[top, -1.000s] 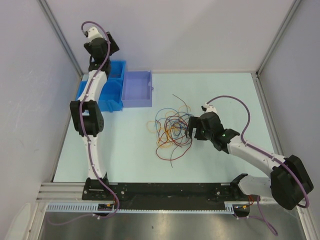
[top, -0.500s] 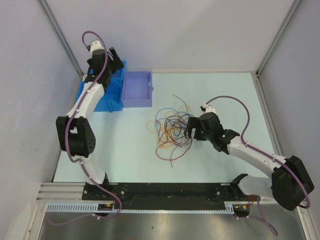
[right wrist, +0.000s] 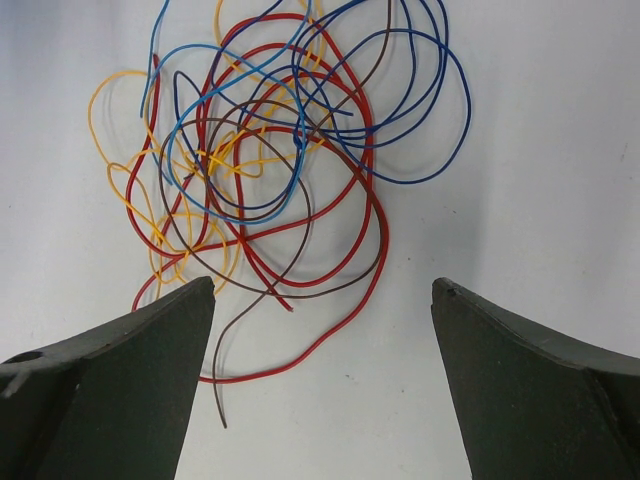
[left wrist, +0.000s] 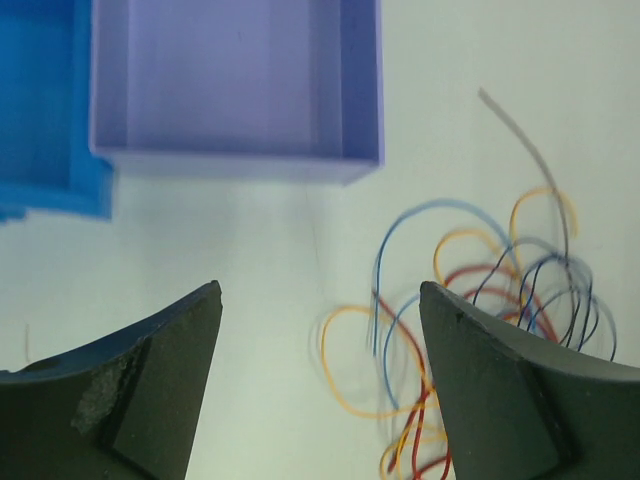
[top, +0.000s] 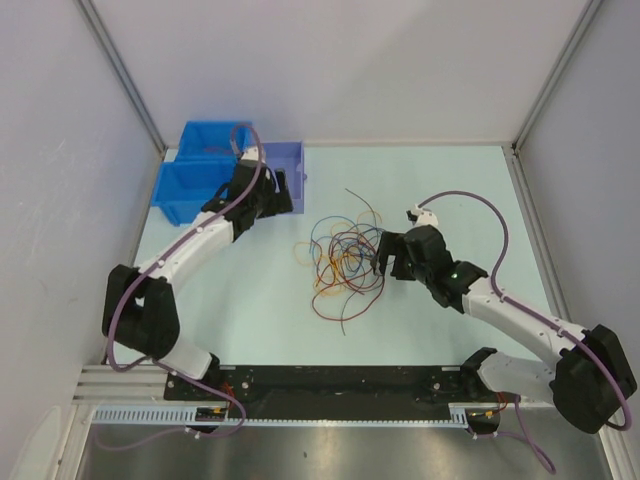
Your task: Untangle the cables
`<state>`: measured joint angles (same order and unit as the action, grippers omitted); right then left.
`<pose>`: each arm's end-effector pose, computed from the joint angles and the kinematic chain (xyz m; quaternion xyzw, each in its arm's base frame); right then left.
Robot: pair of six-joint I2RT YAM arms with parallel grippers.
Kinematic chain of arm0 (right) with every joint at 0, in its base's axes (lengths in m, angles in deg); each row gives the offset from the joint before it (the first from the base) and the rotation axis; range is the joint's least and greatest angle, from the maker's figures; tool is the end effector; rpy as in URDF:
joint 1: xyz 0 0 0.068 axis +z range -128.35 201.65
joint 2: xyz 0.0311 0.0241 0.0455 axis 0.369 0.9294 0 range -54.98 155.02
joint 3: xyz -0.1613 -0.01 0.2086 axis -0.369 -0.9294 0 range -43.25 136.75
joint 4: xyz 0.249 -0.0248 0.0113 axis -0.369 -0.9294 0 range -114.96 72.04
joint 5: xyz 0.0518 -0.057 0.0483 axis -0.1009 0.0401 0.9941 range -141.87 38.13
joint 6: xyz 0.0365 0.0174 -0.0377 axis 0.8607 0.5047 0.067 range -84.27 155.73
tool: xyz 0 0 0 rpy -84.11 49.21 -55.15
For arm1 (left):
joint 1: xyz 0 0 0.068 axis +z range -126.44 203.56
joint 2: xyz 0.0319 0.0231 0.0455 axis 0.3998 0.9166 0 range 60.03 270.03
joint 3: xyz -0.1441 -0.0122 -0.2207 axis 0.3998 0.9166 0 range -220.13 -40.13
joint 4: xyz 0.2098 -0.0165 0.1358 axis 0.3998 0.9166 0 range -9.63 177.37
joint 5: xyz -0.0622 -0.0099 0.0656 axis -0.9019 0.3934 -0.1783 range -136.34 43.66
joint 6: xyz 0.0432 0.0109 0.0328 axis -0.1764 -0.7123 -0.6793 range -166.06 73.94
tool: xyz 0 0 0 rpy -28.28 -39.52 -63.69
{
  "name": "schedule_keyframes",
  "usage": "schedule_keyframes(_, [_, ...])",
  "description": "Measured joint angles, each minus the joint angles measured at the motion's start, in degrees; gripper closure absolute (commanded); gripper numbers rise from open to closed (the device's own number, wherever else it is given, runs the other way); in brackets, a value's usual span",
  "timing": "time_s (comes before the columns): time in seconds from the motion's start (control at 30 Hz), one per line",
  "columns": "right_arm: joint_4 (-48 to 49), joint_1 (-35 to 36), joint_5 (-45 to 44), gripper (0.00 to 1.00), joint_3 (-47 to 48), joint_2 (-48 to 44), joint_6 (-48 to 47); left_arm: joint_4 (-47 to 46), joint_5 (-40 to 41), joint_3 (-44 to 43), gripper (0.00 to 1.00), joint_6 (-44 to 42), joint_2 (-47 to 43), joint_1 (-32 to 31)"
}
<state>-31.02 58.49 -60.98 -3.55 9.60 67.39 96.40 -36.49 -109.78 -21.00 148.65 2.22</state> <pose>0.1918 0.1363 0.2315 -0.0056 0.8964 0.1872 0.4018 0.3236 -0.1196 0.2853 -0.0683 0.8820 -0.1113 0.4529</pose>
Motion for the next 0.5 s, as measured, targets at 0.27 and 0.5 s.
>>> schedule_keyframes(0.27, [-2.29, 0.57, -1.42, 0.06, 0.00, -1.51, 1.25, 0.37, -3.34, 14.62, 0.18, 2.19, -7.52, -7.02])
schedule_keyframes(0.5, [-4.11, 1.20, -2.69, 0.07, -0.15, -1.53, 1.40, -0.28, -4.52, 23.56, 0.21, 4.09, -15.72, -12.94])
